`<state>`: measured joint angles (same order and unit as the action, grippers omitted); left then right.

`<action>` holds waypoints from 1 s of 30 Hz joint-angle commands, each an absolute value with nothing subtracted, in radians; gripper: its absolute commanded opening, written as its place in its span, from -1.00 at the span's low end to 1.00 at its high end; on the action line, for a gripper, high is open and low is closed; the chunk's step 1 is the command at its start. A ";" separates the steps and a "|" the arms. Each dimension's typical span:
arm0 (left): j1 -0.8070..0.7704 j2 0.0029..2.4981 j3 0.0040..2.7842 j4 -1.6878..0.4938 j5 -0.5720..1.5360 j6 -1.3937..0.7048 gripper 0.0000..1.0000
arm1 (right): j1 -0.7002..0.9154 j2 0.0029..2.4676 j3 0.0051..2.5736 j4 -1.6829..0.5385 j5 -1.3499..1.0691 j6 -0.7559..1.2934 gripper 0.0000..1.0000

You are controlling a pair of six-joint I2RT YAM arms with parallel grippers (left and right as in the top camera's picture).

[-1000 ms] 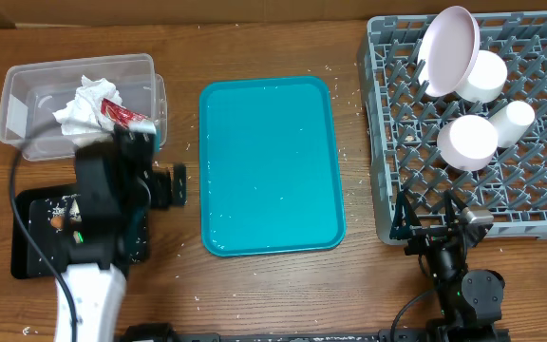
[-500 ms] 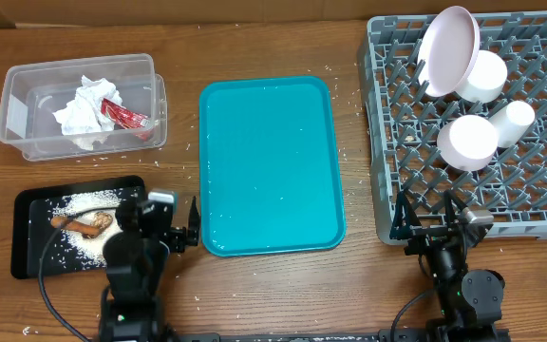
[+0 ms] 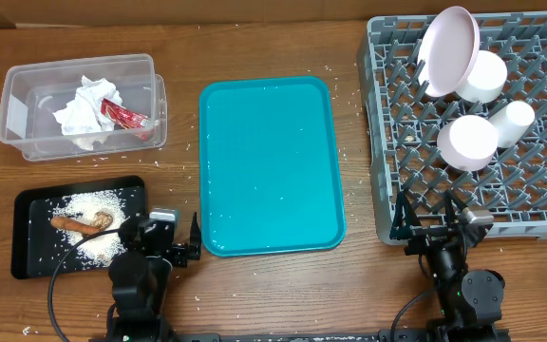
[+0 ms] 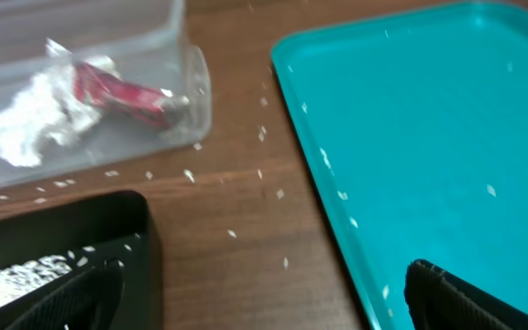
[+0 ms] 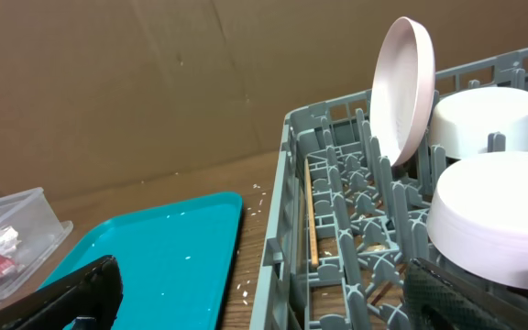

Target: Sort waste into correct bins and load items into the dishwasher

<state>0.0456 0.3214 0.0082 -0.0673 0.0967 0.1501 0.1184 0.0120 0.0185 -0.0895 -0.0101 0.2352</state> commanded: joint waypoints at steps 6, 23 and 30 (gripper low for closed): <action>0.039 0.221 0.005 -0.077 0.017 -0.065 1.00 | 0.117 0.003 0.008 -0.083 -0.002 0.228 1.00; 0.039 0.164 0.004 -0.071 -0.074 -0.135 1.00 | 0.117 0.003 0.008 -0.083 -0.002 0.228 1.00; 0.039 0.006 0.005 -0.074 -0.047 0.001 1.00 | 0.117 0.003 0.008 -0.083 -0.002 0.228 1.00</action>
